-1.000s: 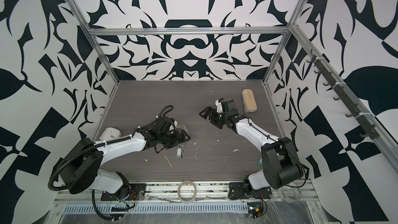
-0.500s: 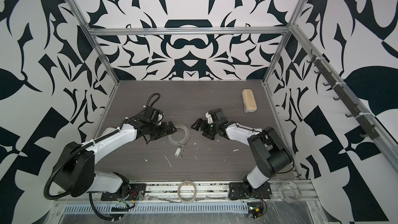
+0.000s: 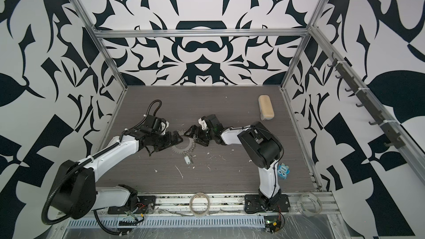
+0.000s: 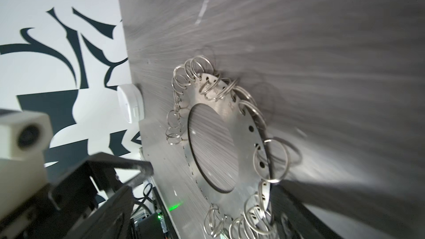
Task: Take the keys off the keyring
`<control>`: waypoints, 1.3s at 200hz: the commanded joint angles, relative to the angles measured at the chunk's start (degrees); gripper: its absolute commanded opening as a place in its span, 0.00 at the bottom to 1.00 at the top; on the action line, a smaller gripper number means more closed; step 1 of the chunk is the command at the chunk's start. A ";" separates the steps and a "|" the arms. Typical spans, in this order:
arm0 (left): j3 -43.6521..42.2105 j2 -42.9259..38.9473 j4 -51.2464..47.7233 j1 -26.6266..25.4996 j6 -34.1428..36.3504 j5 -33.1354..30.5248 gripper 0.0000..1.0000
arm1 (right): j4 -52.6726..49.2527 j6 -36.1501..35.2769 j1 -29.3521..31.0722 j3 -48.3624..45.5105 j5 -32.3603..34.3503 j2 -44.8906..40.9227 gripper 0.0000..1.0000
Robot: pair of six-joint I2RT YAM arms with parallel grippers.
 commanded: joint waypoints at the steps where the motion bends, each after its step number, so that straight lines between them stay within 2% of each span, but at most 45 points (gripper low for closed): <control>1: -2.94 -4.17 -2.16 1.02 -0.50 -0.36 0.99 | 5.71 4.72 1.29 3.55 -3.76 4.95 0.95; 18: -4.71 -5.43 -2.07 1.08 -1.09 -1.14 0.99 | 8.34 6.31 1.22 5.32 -4.15 6.00 0.94; 54: -6.02 -5.47 -3.82 2.80 -0.28 -7.45 0.99 | 4.27 4.32 0.98 6.46 -2.82 3.25 0.94; 107: -1.18 -0.92 -2.76 11.75 6.41 -4.05 0.99 | -2.98 -0.42 -0.82 2.03 -1.28 -4.45 0.94; 135: 1.77 6.45 -0.17 13.73 7.95 -0.55 0.99 | -7.35 -3.06 -2.08 0.46 -0.24 -9.39 0.94; 185: 4.17 16.34 6.36 13.57 6.50 4.71 0.99 | -16.68 -8.28 -5.62 -0.19 0.79 -18.40 0.94; 216: 4.48 17.00 6.94 11.69 5.05 6.15 0.99 | -21.73 -11.20 -8.31 -0.64 1.06 -23.03 0.94; 234: 3.26 15.99 8.53 8.76 2.30 6.68 0.99 | -23.19 -12.31 -9.98 -1.66 1.63 -25.39 0.94; 260: 0.67 15.06 11.69 1.70 -3.01 5.41 0.99 | -23.87 -13.13 -12.66 -4.03 1.73 -28.17 0.95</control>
